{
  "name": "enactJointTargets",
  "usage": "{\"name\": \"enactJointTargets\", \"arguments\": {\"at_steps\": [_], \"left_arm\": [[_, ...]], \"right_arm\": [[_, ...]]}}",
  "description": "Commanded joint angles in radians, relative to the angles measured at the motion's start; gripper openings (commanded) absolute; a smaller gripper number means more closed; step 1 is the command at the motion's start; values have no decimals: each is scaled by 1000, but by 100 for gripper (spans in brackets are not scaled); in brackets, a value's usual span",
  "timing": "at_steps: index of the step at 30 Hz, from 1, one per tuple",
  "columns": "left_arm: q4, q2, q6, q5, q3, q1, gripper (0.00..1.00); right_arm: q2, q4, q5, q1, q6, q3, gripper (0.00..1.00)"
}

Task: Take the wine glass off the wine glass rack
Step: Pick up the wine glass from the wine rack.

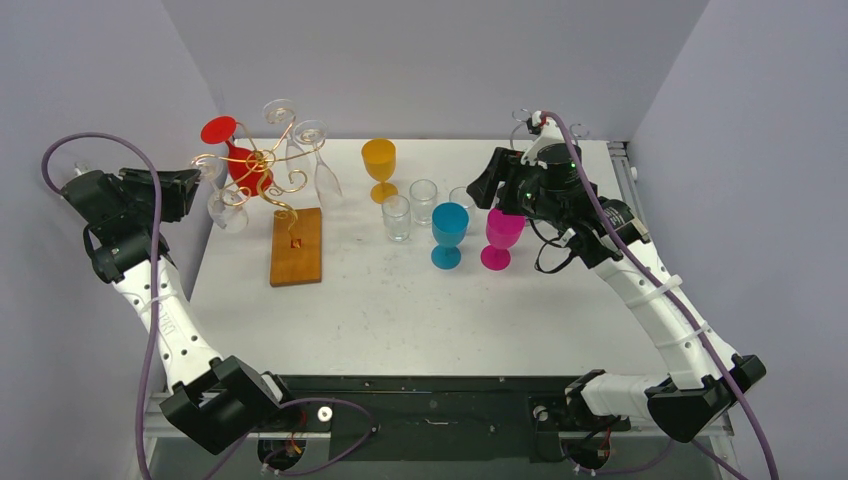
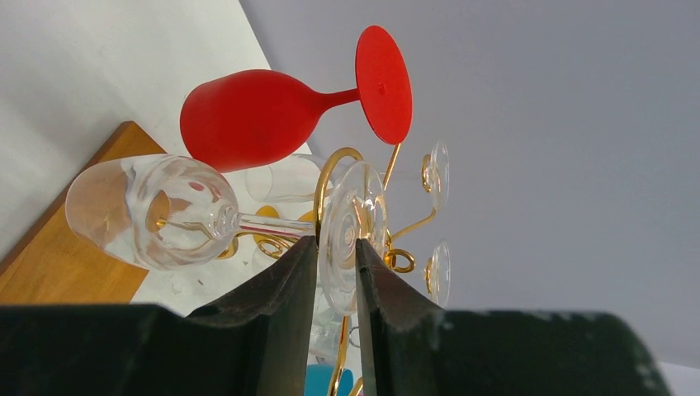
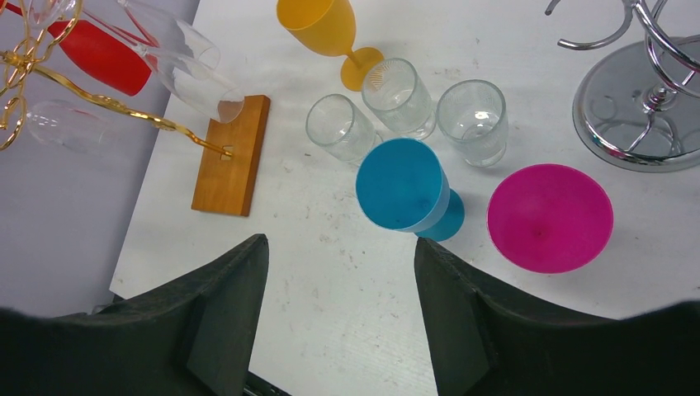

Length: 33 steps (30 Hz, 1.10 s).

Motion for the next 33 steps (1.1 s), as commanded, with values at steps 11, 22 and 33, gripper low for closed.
{"name": "enactJointTargets", "arguments": {"at_steps": [11,22,33], "left_arm": [[90,-12,-46,34,-3,9,7],[97,-19,-106,81,-6,9,0],[169,-41,-188,60,-38,9,0]], "right_arm": [[-2,38,-8,-10,-10,-2,60],[0,41,-7,-11,-9,-5,60],[6,43,-7,-13,-7,-11,60]]}}
